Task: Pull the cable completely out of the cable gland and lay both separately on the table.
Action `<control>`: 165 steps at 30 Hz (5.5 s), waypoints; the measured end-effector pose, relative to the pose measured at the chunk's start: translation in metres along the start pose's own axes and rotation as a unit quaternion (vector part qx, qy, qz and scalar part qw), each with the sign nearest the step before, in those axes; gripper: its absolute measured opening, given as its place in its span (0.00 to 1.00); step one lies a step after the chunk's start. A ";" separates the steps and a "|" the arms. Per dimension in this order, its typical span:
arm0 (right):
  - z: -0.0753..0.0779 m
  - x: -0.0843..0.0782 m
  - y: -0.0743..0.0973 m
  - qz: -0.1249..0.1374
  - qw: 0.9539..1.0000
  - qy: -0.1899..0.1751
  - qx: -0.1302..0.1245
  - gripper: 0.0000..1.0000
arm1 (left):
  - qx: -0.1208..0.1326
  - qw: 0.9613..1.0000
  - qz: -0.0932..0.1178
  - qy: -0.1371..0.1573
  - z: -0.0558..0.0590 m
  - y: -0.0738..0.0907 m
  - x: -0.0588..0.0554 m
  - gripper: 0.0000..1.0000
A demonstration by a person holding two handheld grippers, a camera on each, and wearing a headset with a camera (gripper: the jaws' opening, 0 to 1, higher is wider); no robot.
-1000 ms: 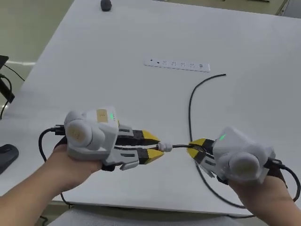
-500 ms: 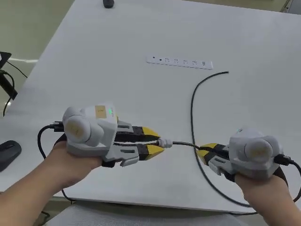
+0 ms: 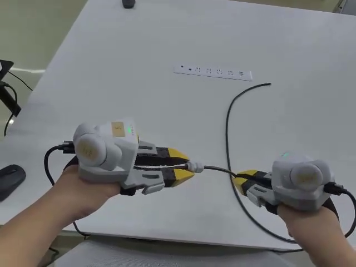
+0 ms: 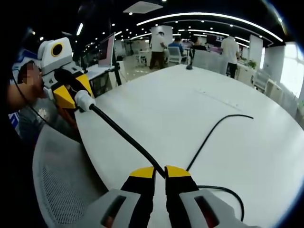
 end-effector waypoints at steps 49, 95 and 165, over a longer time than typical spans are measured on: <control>-0.043 0.056 0.005 0.012 0.955 0.293 0.043 0.00 | -0.017 1.000 0.011 0.019 0.005 -0.002 0.008 0.15; -0.018 0.008 -0.016 -0.067 0.974 0.216 0.034 0.00 | -0.005 1.000 0.013 0.027 -0.005 0.006 -0.004 0.16; -0.084 0.068 -0.217 -0.129 0.924 0.330 0.143 0.00 | 0.087 0.988 -0.026 0.125 -0.095 0.005 -0.154 0.16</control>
Point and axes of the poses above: the centre of the closed fingertips' face, and the gripper's own axes: y roughly backward along the fingers, z roughly to its right, x roughly out of its top, the point moved 2 cm from there along y, roughly backward along the fingers, and after that the axes turned 11 degrees about y, right-handed, at the moved point
